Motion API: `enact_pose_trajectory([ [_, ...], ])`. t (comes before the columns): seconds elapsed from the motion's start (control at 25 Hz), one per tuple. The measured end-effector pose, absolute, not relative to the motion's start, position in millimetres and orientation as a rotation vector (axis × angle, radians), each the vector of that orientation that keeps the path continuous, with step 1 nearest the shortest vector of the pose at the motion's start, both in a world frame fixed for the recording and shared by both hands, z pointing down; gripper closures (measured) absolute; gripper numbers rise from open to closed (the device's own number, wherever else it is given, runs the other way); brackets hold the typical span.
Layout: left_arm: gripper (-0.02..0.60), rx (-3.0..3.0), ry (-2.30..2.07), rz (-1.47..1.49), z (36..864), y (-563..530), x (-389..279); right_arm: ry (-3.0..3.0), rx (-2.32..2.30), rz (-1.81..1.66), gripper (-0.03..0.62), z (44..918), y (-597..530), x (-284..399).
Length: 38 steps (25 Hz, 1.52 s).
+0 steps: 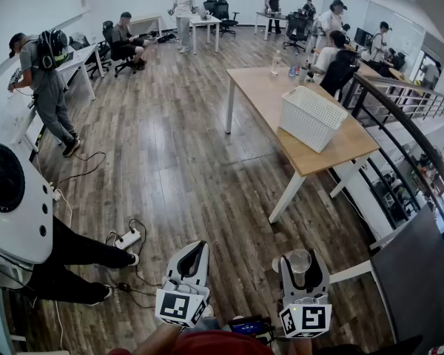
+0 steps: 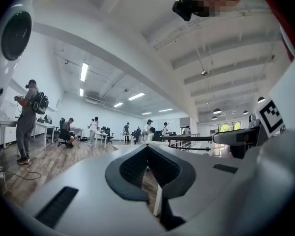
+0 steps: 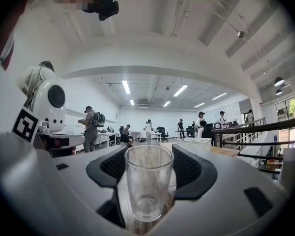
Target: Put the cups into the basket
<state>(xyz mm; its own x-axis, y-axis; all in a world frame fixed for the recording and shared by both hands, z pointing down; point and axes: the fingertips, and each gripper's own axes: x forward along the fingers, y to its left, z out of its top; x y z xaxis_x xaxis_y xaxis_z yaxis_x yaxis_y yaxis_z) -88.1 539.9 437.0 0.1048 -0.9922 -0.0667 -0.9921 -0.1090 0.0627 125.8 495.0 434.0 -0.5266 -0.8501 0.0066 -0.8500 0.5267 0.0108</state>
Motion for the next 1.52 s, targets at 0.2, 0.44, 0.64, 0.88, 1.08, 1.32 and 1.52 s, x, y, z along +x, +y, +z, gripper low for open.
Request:
enact_pose_trajectory([
  [0.2, 0.575, 2.346, -2.089, -0.158, 433.8, 533.8, -82.6, -2.740, 1.510, -0.033, 0.309, 431.7, 487.5, 129.2],
  [0.44, 0.575, 2.353, -2.089, -0.157, 427.7, 531.3, -74.7, -2.742, 1.495, -0.039, 0.309, 431.9, 484.1, 134.7],
  [0.64, 0.575, 2.353, -2.081, -0.154, 424.7, 530.9, -62.9, -2.744, 1.488, -0.044, 0.309, 429.0, 484.1, 145.0],
  [0.88, 0.575, 2.341, -2.072, -0.155, 429.4, 528.7, -43.4, -2.748, 1.498, -0.049, 0.309, 430.3, 484.7, 164.3],
  [1.08, 0.574, 2.323, -2.101, -0.131, 429.6, 526.6, -23.4, -2.757, 1.488, -0.050, 0.309, 430.0, 482.4, 186.1],
  [1.32, 0.574, 2.305, -2.139, -0.103, 432.4, 528.9, -9.1, -2.783, 1.469, -0.034, 0.309, 434.8, 481.5, 198.9],
  [1.52, 0.574, 2.300, -2.148, -0.080, 436.1, 528.2, -4.7, -2.788, 1.458, -0.025, 0.309, 438.7, 476.5, 202.3],
])
